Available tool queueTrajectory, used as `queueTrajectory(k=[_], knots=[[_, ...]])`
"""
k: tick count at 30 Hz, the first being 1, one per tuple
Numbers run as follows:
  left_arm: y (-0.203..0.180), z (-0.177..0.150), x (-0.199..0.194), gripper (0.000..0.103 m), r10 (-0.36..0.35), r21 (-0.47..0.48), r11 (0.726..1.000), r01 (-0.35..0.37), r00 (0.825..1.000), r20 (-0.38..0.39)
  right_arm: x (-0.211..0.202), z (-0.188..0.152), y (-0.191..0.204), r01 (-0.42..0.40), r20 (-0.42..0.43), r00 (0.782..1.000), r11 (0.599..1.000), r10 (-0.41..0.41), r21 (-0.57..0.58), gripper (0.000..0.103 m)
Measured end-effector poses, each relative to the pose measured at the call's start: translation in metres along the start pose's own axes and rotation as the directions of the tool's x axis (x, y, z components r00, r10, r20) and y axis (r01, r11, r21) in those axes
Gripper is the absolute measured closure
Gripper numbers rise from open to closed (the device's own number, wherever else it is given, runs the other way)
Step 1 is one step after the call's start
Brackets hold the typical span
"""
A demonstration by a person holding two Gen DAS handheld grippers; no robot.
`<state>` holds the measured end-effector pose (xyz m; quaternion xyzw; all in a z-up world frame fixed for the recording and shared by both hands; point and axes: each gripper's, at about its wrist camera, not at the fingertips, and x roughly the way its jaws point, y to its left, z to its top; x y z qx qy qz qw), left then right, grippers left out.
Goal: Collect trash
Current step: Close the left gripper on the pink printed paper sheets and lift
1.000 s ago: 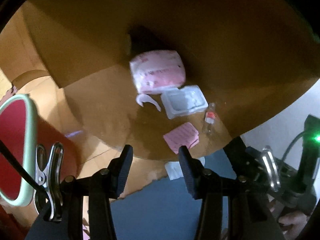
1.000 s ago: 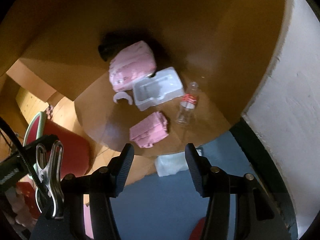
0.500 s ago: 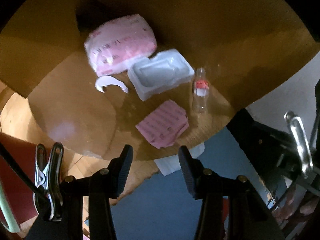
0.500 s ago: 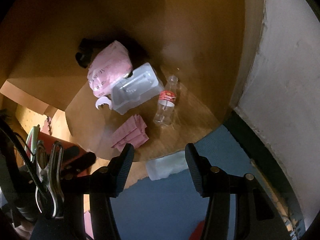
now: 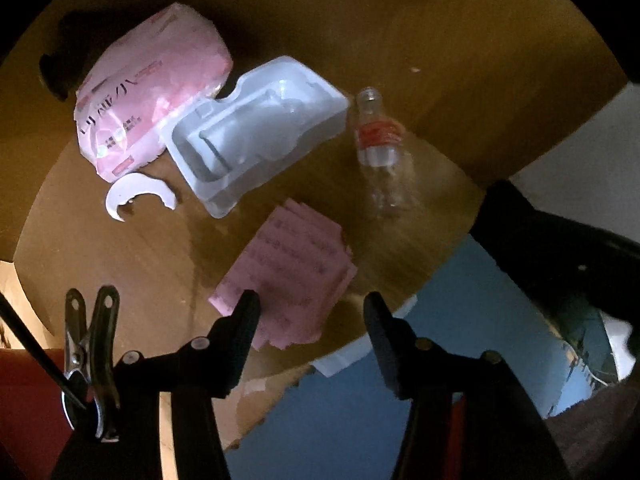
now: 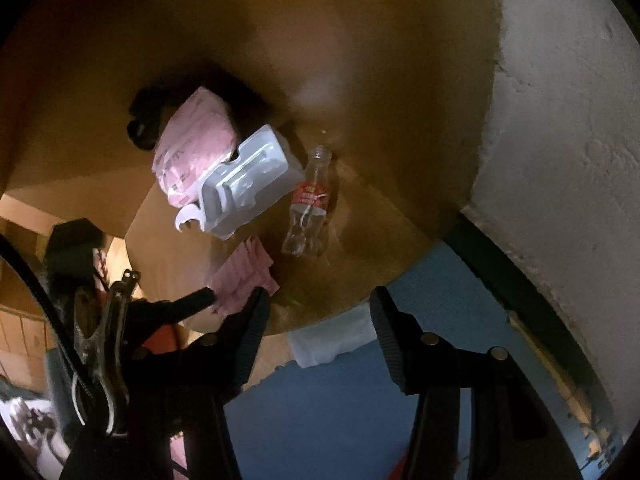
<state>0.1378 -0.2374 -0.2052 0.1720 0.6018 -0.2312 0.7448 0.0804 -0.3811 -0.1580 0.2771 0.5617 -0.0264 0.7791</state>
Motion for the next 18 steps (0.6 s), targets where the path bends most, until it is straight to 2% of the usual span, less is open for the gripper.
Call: queueTrajectory(k=[6,14,18], knots=[[0.005,0.006,0.004,0.045,0.030,-0.016,0.999,-0.030,0.999,0.022,0.007,0.002,-0.001,-0.009,-0.021,1.000,1.000,0.009,0.002,0.050],[0.008,0.007,0.013,0.033,0.097,-0.041,0.995,-0.096,0.995,0.027,0.011,0.002,-0.005,-0.008,-0.031,0.999,1.000,0.009,0.020,0.050],[0.015,0.007,0.016,0.031,0.021,-0.079,0.997,-0.023,0.999,-0.026,0.012,0.002,-0.007,-0.009,-0.034,0.999,0.999,0.010,0.033,0.050]])
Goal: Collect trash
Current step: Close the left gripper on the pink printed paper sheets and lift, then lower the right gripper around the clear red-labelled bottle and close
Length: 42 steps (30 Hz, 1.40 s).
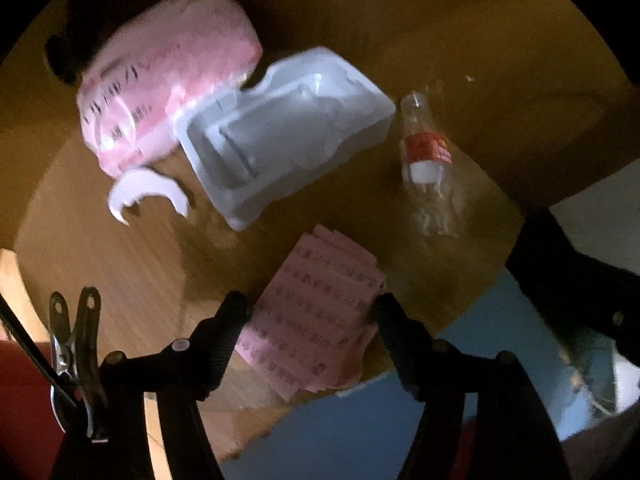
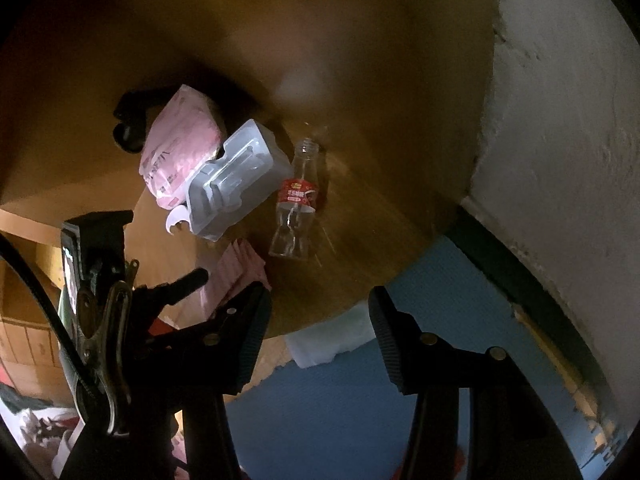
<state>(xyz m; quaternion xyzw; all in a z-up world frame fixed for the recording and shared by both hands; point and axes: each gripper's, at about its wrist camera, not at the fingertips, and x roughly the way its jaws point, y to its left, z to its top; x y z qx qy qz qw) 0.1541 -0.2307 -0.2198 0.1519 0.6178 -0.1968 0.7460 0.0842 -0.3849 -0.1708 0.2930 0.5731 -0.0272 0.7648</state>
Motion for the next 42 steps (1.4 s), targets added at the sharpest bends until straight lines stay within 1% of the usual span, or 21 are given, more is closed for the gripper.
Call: queueTrajectory(k=[1,2,3,4,6,7,9,11,12,14,17,21,24,25,29,30,33,35,37,40,42], knots=[[0.003,-0.001,0.001,0.030,-0.018,-0.011,1.000,0.018,1.000,-0.012,0.000,0.000,0.000,0.000,0.001,1.000,1.000,0.000,0.001,0.050],[0.003,-0.003,0.000,0.031,-0.018,-0.012,1.000,0.018,1.000,-0.001,0.000,0.000,0.000,0.000,0.001,1.000,1.000,0.000,0.002,0.050],[0.002,-0.004,0.000,0.030,-0.008,0.001,1.000,0.008,1.000,0.003,0.001,0.000,0.001,0.000,0.000,1.000,1.000,0.000,0.002,0.050],[0.001,0.007,0.004,0.030,0.006,0.016,1.000,-0.006,1.000,0.004,0.001,0.000,0.000,-0.001,-0.001,1.000,1.000,0.001,0.001,0.050],[-0.004,0.006,0.004,0.030,0.023,0.029,0.999,-0.023,1.000,0.012,0.002,-0.001,0.003,-0.001,-0.004,1.000,1.000,0.001,-0.005,0.050],[-0.008,0.006,0.007,0.032,0.022,0.027,0.999,-0.022,1.000,0.015,0.002,-0.001,0.003,0.001,-0.005,1.000,1.000,-0.001,-0.009,0.050],[-0.014,0.007,0.010,0.038,0.022,0.024,0.999,-0.022,1.000,0.017,0.002,-0.002,0.005,0.003,-0.005,1.000,1.000,-0.003,-0.010,0.050],[-0.013,0.006,0.008,0.049,0.017,0.020,1.000,-0.017,1.000,0.025,0.003,-0.001,0.006,0.002,-0.005,1.000,1.000,-0.002,-0.008,0.050],[-0.012,0.006,0.007,0.051,0.015,0.015,1.000,-0.015,1.000,0.026,0.004,-0.001,0.007,0.003,-0.006,1.000,1.000,-0.003,-0.009,0.050],[-0.009,0.004,0.005,0.061,0.008,0.006,1.000,-0.009,0.999,0.031,0.005,0.000,0.009,0.007,-0.006,1.000,1.000,-0.007,-0.006,0.050],[0.004,-0.004,-0.003,0.071,0.003,-0.011,1.000,-0.003,1.000,0.030,0.008,0.001,0.011,0.011,-0.014,1.000,1.000,-0.011,0.000,0.050],[0.021,-0.009,-0.013,0.072,-0.029,-0.084,0.996,0.031,0.999,0.030,0.015,0.003,0.015,0.017,-0.024,1.000,1.000,-0.017,0.006,0.050],[0.040,-0.013,-0.025,0.072,-0.064,-0.163,0.984,0.069,0.997,0.035,0.021,0.005,0.021,0.035,-0.024,0.999,0.999,-0.035,-0.003,0.050],[0.047,-0.015,-0.029,0.072,-0.077,-0.192,0.978,0.083,0.996,0.041,0.022,0.005,0.021,0.038,-0.016,0.999,0.999,-0.038,0.012,0.050],[0.062,-0.024,-0.042,0.072,-0.066,-0.232,0.970,0.075,0.997,0.046,0.034,0.006,0.017,0.030,-0.025,0.999,0.994,-0.027,0.102,0.050],[0.066,-0.023,-0.043,0.072,-0.065,-0.241,0.968,0.073,0.997,0.043,0.037,0.005,0.018,0.036,-0.029,0.999,0.994,-0.033,0.107,0.050],[0.076,-0.025,-0.051,0.072,-0.078,-0.296,0.952,0.083,0.996,0.031,0.043,-0.002,0.025,0.026,-0.021,0.999,0.989,-0.024,0.145,0.050],[0.090,-0.026,-0.049,0.072,-0.095,-0.335,0.937,0.100,0.995,0.032,0.050,-0.004,0.034,0.061,-0.025,0.998,0.991,-0.059,0.122,0.050],[0.096,-0.027,-0.052,0.072,-0.110,-0.358,0.927,0.115,0.993,0.035,0.056,-0.004,0.044,0.129,-0.008,0.992,0.989,-0.128,0.071,0.050],[0.103,-0.030,-0.060,0.072,-0.126,-0.374,0.918,0.136,0.991,0.051,0.064,-0.001,0.053,0.191,0.018,0.981,0.981,-0.191,0.030,0.050],[0.103,-0.025,-0.061,0.072,-0.131,-0.377,0.915,0.143,0.990,0.057,0.070,0.001,0.058,0.236,0.038,0.971,0.972,-0.237,0.008,0.050]])
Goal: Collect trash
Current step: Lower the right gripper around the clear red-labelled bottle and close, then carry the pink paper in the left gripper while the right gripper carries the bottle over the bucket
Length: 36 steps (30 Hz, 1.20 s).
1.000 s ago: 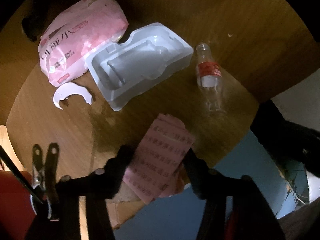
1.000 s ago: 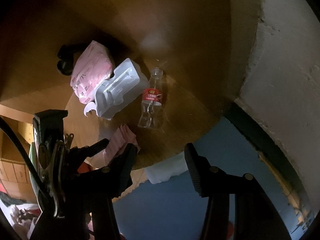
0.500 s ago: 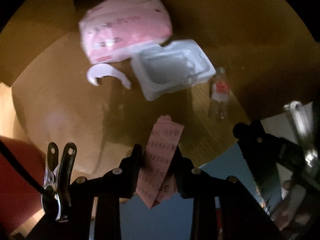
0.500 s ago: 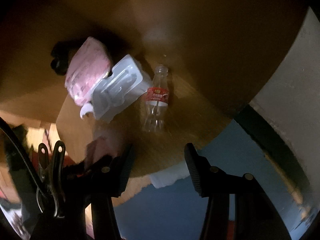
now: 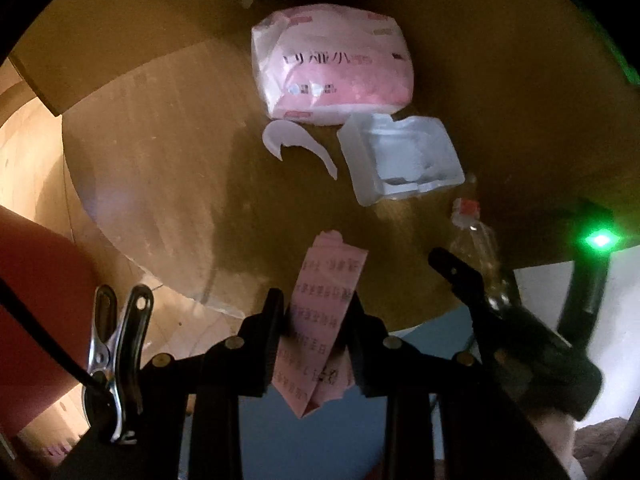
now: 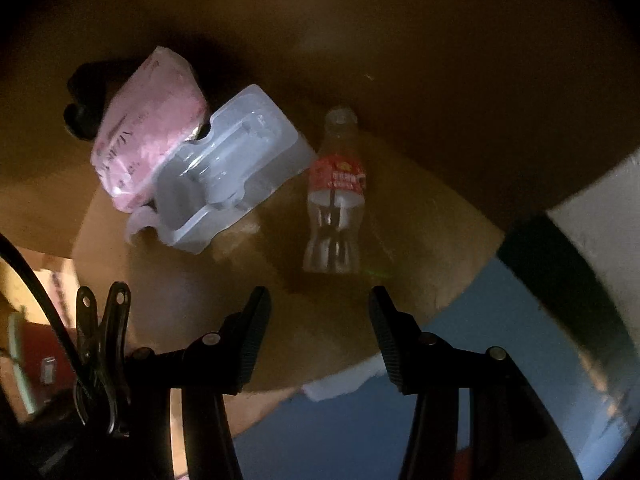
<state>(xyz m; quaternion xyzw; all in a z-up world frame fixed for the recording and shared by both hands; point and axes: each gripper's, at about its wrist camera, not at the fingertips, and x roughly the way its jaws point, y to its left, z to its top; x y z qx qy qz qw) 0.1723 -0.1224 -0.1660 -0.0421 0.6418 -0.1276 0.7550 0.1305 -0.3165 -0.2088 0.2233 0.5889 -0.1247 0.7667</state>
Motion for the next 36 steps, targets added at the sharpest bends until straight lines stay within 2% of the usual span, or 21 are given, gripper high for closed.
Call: queueTrajectory(k=[4,9,11,12,17,26,36], knots=[[0.010,-0.006,-0.007,0.072,-0.008,0.002,1.000,0.008,1.000,0.005,0.004,0.004,0.014,0.059,0.048,0.997,0.997,-0.057,-0.058,0.050],[0.012,-0.014,-0.008,0.072,0.006,-0.010,1.000,-0.006,1.000,0.003,0.007,0.008,0.020,0.099,0.090,0.992,0.992,-0.093,-0.073,0.051],[0.014,-0.016,-0.008,0.072,0.004,-0.020,1.000,-0.004,1.000,0.004,0.007,0.007,0.022,0.113,0.096,0.990,0.990,-0.105,-0.085,0.059],[0.014,-0.016,-0.008,0.072,0.002,-0.024,1.000,-0.002,1.000,0.005,0.007,0.006,0.022,0.118,0.096,0.989,0.989,-0.110,-0.091,0.071],[0.010,-0.019,-0.020,0.072,-0.002,-0.015,1.000,0.003,1.000,0.025,0.004,0.011,0.022,0.058,0.062,0.997,0.995,-0.053,-0.079,0.073],[0.010,-0.032,-0.051,0.072,0.005,-0.013,1.000,-0.004,0.998,0.066,-0.018,-0.006,0.015,-0.033,0.017,0.999,0.999,0.034,-0.042,0.073],[0.020,-0.056,-0.102,0.072,0.043,-0.030,0.999,-0.040,0.990,0.132,-0.055,-0.044,0.035,-0.099,-0.017,0.995,0.980,0.098,-0.172,0.073]])
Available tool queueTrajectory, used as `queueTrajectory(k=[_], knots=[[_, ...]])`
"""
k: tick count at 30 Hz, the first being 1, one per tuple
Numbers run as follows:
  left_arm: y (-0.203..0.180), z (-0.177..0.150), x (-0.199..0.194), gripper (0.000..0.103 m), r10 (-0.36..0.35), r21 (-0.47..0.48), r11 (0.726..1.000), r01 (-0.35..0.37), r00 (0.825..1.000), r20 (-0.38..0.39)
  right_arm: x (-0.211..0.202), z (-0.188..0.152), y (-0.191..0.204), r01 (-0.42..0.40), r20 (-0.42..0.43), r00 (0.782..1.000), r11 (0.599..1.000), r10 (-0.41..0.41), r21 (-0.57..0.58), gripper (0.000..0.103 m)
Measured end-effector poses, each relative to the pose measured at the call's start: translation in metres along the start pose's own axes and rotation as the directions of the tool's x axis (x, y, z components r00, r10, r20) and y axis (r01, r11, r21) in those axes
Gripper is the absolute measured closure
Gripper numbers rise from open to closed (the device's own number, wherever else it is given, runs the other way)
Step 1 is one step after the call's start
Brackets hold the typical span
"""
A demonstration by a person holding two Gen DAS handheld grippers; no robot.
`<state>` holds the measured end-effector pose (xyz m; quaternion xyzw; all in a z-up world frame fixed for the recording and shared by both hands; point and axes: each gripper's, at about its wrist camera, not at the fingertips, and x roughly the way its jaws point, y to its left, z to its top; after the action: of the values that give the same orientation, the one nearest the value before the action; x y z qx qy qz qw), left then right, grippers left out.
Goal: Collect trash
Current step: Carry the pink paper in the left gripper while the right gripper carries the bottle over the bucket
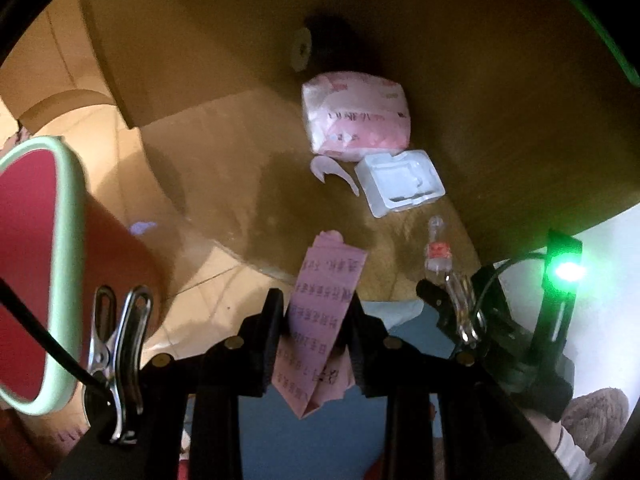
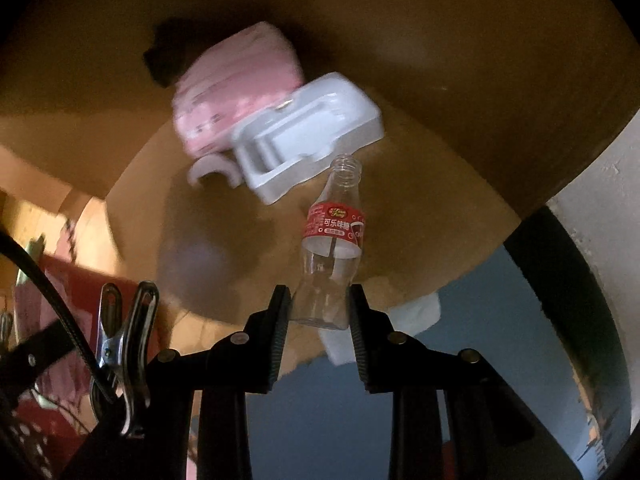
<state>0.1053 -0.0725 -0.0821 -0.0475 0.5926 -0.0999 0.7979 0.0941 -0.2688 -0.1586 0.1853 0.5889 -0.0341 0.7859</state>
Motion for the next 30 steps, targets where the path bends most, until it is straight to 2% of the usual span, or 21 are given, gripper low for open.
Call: queueTrajectory(k=[11,14,20,25,30], knots=[[0.023,-0.019,-0.064,0.072,0.031,-0.030,0.999,-0.028,0.996,0.089,-0.035,-0.037,0.049,-0.104,-0.071,0.992,0.993,0.100,-0.058,0.073],[0.030,-0.025,-0.087,0.072,0.071,-0.027,0.997,-0.068,0.990,0.123,-0.057,-0.048,0.066,-0.147,-0.086,0.987,0.984,0.139,-0.096,0.073],[0.067,-0.029,-0.130,0.072,0.145,-0.091,0.987,-0.132,0.978,0.147,-0.090,-0.059,0.120,-0.251,-0.093,0.968,0.939,0.235,-0.236,0.073],[0.097,-0.019,-0.161,0.071,0.182,-0.119,0.980,-0.161,0.964,0.194,-0.110,-0.066,0.154,-0.292,-0.089,0.956,0.901,0.279,-0.322,0.073],[0.132,-0.013,-0.168,0.071,0.216,-0.169,0.969,-0.182,0.952,0.215,-0.121,-0.068,0.182,-0.325,-0.095,0.945,0.864,0.313,-0.386,0.073]])
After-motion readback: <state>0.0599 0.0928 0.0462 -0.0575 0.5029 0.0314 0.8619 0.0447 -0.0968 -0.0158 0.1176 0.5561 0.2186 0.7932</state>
